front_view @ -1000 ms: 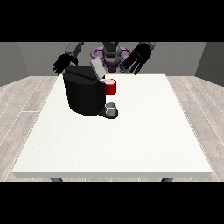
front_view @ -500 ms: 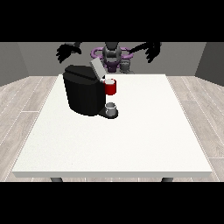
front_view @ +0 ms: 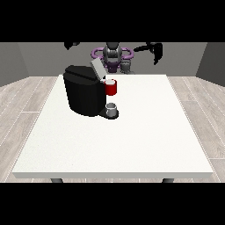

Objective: Insert the coffee pod into the coffee machine and close the lid

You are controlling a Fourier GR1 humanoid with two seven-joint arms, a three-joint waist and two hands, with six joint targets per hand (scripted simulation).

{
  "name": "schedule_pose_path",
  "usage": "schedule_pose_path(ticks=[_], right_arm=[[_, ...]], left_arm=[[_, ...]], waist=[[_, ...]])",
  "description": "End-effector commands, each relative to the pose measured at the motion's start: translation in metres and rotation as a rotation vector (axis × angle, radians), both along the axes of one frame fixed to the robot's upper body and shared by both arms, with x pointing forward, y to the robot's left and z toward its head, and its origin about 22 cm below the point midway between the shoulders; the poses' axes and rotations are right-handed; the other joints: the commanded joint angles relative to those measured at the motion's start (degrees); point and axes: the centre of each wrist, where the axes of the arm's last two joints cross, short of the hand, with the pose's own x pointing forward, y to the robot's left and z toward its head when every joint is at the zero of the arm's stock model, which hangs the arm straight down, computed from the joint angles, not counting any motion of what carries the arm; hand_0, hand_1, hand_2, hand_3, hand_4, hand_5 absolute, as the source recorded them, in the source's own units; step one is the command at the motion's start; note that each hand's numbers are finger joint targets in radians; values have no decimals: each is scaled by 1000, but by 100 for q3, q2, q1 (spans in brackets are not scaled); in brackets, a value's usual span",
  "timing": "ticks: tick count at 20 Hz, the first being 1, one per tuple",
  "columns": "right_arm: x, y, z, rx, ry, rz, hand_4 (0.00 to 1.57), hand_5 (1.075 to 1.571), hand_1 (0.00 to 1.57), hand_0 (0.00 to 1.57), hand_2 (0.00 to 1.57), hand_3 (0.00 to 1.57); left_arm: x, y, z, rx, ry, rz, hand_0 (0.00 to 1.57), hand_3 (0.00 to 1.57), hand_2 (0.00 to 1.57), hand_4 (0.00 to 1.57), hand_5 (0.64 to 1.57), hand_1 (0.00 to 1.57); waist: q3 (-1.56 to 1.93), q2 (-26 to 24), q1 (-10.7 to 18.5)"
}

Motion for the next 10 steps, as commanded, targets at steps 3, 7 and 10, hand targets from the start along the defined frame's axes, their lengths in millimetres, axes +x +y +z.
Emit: schedule_pose_path(ticks=[3,7,10], right_arm=[[13,13,15,-50,-28,67,0,1571,0,0,0,0],[18,16,18,-108,-2,78,238,1571,0,0,0,0],[31,9,24,-75,-45,100,0,1571,0,0,0,0]], left_arm=[[-17,4,-11,-94,-22,-2,0,0,0,0,1571,0],[-25,-4,-14,-150,56,-8,0,0,0,27,1571,0],[-34,-16,-10,-145,-20,-3,0,0,0,0,1571,0]], waist=[[2,192,391],[3,-44,669],[4,282,700]])
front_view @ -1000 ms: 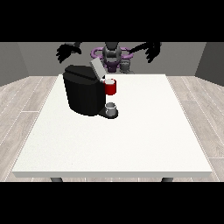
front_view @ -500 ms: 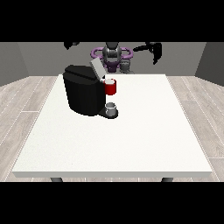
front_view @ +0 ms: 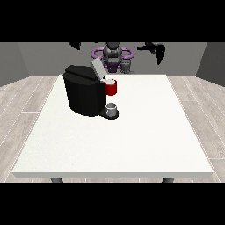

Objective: Insert the coffee pod into the coffee machine and close the lid

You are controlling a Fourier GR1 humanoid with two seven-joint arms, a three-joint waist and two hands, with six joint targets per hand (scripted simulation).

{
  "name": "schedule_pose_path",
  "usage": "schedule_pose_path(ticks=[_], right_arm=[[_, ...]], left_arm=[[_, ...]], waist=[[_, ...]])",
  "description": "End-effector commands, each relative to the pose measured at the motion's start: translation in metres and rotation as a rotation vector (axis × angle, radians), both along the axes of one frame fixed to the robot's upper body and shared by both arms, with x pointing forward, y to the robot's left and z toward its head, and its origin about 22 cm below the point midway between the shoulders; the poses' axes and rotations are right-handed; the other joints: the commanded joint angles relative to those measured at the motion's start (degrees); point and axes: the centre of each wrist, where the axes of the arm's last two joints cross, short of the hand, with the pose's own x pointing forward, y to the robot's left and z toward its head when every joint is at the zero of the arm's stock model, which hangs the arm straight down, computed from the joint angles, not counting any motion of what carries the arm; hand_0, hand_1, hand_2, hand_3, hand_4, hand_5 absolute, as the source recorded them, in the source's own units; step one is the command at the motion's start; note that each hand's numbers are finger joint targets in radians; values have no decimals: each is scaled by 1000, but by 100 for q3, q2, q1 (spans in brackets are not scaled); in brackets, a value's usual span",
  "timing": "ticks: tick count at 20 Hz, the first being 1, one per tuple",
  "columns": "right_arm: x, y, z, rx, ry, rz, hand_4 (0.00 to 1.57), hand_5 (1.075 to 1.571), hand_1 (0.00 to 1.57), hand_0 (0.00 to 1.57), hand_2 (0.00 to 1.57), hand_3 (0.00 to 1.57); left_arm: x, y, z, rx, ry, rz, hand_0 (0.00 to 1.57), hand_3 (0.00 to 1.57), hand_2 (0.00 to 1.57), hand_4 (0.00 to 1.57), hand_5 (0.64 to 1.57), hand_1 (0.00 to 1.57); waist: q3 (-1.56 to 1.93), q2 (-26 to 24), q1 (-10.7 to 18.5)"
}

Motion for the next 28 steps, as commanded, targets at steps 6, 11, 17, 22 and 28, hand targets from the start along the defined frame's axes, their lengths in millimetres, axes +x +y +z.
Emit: schedule_pose_path(ticks=[6,11,17,22,28], right_arm=[[14,-8,-7,29,-20,27,0,1571,0,0,0,0],[33,-4,1,54,-7,36,0,1571,0,0,0,0],[54,-8,5,42,-30,30,0,1571,0,0,0,0],[67,20,26,-1,-33,69,0,1571,0,0,0,0],[75,24,15,-35,-65,107,0,1571,0,0,0,0]], left_arm=[[-36,0,1,-35,-68,-12,0,0,0,0,1571,0],[-28,6,26,-59,-109,43,0,0,0,0,1571,0],[-41,-6,45,-23,-147,53,0,0,0,0,1571,0],[-52,29,40,-25,-113,95,0,0,0,0,1571,0],[-56,13,58,-4,-178,87,0,0,0,0,1571,0]], waist=[[1,472,220],[0,969,123],[1,1194,130],[-2,1219,-66],[-1,1445,-23]])
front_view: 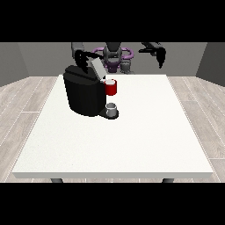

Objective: Insert the coffee pod into the coffee machine and close the lid

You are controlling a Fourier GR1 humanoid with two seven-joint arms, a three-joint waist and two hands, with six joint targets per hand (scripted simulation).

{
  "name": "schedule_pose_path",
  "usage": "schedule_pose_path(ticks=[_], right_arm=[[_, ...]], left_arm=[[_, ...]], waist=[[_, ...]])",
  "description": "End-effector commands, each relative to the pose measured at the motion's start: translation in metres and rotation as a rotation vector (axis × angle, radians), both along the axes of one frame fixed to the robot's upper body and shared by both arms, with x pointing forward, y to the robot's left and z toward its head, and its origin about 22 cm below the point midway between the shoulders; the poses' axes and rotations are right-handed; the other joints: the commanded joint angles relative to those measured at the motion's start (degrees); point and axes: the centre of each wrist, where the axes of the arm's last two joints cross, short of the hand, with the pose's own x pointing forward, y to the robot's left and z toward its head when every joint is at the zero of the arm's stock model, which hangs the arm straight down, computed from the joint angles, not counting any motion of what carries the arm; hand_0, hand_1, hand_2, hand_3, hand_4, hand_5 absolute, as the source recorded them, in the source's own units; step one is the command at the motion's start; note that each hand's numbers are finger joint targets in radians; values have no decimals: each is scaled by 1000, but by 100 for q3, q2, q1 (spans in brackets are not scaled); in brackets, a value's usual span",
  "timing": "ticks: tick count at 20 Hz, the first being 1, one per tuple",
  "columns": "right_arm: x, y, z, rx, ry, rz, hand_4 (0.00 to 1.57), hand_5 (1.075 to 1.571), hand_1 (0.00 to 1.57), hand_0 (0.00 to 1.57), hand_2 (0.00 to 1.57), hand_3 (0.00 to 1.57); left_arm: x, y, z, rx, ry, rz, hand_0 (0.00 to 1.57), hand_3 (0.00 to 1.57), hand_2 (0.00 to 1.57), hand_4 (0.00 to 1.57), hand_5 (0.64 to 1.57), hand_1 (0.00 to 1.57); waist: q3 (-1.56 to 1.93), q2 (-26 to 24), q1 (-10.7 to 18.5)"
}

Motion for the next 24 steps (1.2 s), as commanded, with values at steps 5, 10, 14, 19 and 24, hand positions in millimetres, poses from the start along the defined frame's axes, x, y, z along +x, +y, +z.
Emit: schedule_pose_path(ticks=[5,10,14,19,24], right_arm=[[25,9,26,-16,-25,14,0,1571,0,0,0,0],[16,30,6,-26,-24,61,0,1571,0,0,0,0],[19,40,14,-29,-12,81,0,1571,0,0,0,0],[19,49,4,-76,-33,98,182,1571,0,0,0,0],[34,72,46,-112,-84,118,0,1571,0,0,0,0]], left_arm=[[6,10,22,-15,-67,5,0,0,0,0,1571,0],[6,24,25,10,-51,30,0,0,0,0,1571,0],[-7,23,-4,5,-20,49,0,0,0,0,1571,0],[0,7,4,16,-21,70,0,0,0,0,1571,0],[5,26,5,14,-41,58,0,0,0,141,1571,0]], waist=[[8,374,17],[8,349,-41],[7,249,-142],[8,280,-154],[7,330,-85]])
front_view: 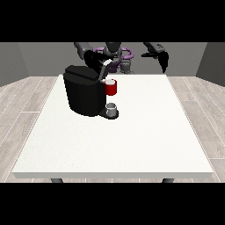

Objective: Insert the coffee pod into the coffee machine and close the lid

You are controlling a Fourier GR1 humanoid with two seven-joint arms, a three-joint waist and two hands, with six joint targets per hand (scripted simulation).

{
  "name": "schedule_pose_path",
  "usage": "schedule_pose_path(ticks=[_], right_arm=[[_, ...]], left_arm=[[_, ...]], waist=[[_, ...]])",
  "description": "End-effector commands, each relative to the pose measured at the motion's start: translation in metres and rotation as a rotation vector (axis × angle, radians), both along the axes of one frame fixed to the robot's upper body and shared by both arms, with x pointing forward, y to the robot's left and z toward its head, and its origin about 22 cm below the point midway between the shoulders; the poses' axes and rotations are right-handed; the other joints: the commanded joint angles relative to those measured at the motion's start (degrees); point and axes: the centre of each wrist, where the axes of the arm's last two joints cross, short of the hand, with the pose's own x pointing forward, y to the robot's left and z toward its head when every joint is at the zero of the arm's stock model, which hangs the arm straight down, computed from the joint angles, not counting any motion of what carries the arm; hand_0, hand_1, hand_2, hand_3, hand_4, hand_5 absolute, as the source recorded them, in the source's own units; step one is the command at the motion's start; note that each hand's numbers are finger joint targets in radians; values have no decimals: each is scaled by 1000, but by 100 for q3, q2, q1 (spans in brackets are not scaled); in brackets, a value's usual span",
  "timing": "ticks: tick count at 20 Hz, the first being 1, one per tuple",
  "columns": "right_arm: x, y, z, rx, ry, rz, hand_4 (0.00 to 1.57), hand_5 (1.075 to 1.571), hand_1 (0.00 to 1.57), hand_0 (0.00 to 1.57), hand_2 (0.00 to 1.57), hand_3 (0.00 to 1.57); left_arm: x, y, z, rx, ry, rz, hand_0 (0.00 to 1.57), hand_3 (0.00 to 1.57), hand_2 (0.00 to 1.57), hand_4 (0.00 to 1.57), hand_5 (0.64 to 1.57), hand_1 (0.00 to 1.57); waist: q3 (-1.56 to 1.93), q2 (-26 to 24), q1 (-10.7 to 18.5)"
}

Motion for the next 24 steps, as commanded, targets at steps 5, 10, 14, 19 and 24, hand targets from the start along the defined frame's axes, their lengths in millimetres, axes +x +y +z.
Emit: schedule_pose_path(ticks=[5,10,14,19,24], right_arm=[[5,46,25,-75,-93,57,149,1571,0,0,0,0],[6,31,13,-70,-19,45,116,1571,0,0,0,0],[3,41,24,-40,-70,118,30,1571,0,0,0,0],[-27,69,-15,53,-79,244,352,1571,0,0,0,0],[-69,41,-77,205,73,169,251,1571,0,0,0,0]], left_arm=[[14,2,4,-4,-16,32,0,0,0,156,1571,0],[-6,4,-7,19,47,17,0,0,0,154,1571,0],[-13,12,-20,18,19,28,0,0,0,121,1571,0],[-9,-1,-26,-25,1,37,0,0,0,165,1571,0],[-33,8,-53,-33,73,94,0,0,0,192,1571,0]], waist=[[4,193,-62],[5,-284,16],[4,-342,-106],[4,-507,-345],[5,-1081,-836]])
